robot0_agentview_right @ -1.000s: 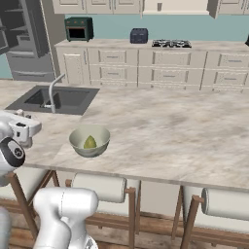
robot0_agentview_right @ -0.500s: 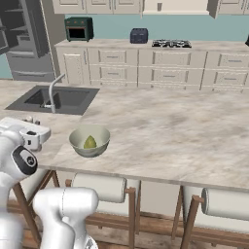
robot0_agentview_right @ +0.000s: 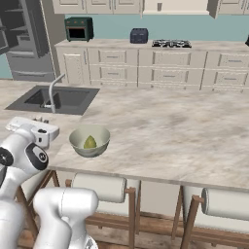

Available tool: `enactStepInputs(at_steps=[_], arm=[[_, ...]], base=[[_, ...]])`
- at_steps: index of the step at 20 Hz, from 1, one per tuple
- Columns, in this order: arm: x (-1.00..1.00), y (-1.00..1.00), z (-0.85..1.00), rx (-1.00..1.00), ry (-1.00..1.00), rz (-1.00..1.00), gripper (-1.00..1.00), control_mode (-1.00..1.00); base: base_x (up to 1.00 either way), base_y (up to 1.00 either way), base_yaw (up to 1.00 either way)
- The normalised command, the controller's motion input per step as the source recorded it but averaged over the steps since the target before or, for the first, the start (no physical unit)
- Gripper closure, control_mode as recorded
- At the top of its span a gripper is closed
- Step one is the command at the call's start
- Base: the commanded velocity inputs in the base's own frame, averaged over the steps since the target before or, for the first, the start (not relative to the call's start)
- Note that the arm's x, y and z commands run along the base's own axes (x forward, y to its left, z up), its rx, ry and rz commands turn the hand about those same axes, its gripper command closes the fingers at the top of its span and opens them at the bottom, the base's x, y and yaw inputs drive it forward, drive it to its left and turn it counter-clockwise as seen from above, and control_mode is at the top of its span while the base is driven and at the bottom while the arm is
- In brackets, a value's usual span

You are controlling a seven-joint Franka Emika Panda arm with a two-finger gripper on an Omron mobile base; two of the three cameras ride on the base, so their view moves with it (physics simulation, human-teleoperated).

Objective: There is a bowl on the dining counter. Grab a lemon wedge from the fridge and place it in the bowl. Then get the liquor bottle and glass cup from the cabinet and place them next to the bowl.

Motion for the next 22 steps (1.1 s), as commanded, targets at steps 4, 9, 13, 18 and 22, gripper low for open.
enactStepInputs(at_steps=[4, 9, 13, 18, 22], arm=[[0.32, 0.0, -0.18, -0.01, 0.01, 0.0, 1.0, -1.0], [0.07, 0.0, -0.32, -0.06, 0.0, 0.0, 1.0, -1.0], [0.03, 0.0, -0.3, -0.07, 0.0, 0.0, 1.0, -1.0], [0.09, 0.0, -0.19, -0.03, 0.0, 0.0, 1.0, -1.0], [0.17, 0.0, -0.15, 0.0, 0.0, 0.0, 1.0, -1.0]], base=[[0.0, 0.0, 0.0], [0.0, 0.0, 0.0], [0.0, 0.0, 0.0], [0.0, 0.0, 0.0], [0.0, 0.0, 0.0]])
